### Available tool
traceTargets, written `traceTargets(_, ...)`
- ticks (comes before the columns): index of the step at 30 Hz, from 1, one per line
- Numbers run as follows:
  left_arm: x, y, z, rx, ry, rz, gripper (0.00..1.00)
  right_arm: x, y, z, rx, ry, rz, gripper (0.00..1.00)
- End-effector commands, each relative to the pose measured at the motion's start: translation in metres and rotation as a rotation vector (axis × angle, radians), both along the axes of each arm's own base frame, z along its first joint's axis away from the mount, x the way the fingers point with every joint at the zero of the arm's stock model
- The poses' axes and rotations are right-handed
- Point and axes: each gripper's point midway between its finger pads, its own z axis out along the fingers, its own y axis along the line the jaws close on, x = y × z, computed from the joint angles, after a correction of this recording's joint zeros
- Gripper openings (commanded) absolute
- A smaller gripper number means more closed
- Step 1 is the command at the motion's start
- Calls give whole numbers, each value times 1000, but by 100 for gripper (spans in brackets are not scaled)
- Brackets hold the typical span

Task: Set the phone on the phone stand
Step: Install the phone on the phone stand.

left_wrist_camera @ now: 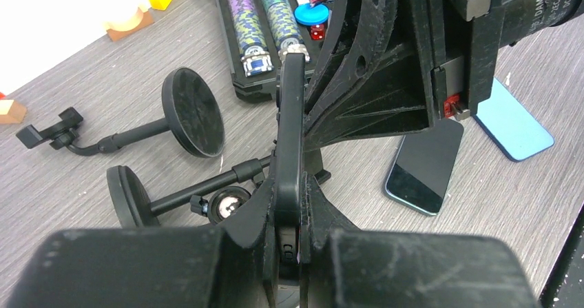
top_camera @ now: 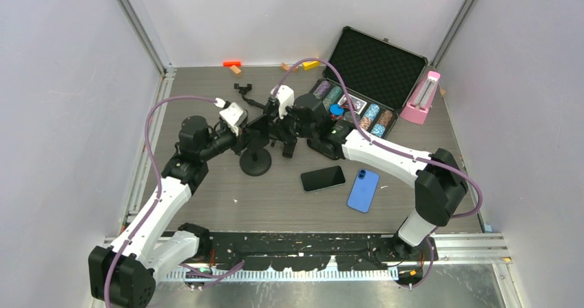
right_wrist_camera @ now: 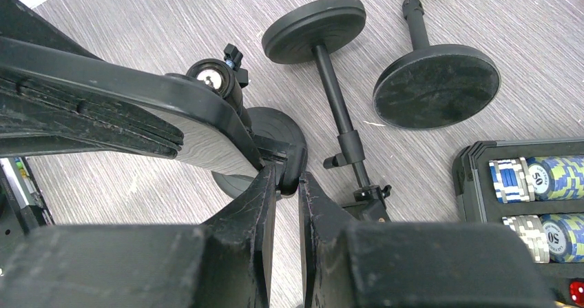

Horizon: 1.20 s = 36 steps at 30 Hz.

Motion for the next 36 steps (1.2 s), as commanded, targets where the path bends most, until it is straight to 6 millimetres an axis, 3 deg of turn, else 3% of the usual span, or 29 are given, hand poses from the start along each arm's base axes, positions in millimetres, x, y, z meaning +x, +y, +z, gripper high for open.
traceTargets(1,27,102,-65,324,120,450,0,24,-59,-14,-153,-12,-166,0)
traceTargets(8,27,102,-69,335,137,458,0,19,-54,-15,-126,25,-156,0)
traceTargets(20,23,93,-74,326,158,423,0,-5,-28,-16,-80,83,-40,2)
traceTargets(36,18,83,-80,309,178,359,0,3,-31,-16,-96,89,-115,13)
